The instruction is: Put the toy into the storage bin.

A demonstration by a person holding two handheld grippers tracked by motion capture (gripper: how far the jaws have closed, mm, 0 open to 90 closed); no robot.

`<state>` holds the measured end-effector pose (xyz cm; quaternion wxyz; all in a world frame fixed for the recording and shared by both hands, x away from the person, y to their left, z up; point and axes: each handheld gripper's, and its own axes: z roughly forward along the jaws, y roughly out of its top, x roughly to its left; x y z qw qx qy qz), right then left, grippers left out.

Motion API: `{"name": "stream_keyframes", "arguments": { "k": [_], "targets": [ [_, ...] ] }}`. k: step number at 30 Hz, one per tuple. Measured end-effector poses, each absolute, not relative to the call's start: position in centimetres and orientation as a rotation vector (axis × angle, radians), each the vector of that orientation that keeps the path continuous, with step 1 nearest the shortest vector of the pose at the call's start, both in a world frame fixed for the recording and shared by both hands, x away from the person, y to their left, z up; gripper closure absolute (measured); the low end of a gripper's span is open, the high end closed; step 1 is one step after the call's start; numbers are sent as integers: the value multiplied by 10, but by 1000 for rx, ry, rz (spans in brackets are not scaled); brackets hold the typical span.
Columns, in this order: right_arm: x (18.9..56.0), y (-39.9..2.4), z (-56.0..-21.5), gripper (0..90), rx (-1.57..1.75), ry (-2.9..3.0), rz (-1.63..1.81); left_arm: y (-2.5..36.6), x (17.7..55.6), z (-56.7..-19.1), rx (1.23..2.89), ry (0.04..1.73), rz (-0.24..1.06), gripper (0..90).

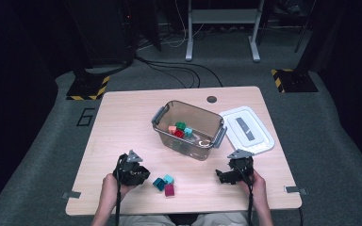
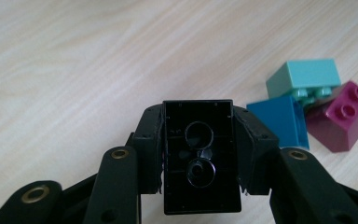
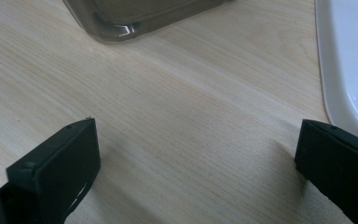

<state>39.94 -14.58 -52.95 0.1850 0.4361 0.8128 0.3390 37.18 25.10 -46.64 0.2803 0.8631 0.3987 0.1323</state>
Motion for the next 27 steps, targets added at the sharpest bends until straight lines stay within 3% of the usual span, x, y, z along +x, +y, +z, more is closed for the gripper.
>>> {"name": "stream_keyframes", "arguments": {
  "k": [27],
  "targets": [
    [399,-146,-529,0,1235,2290,951,231,413,-413,2275,987,407,583]
  ]
}}
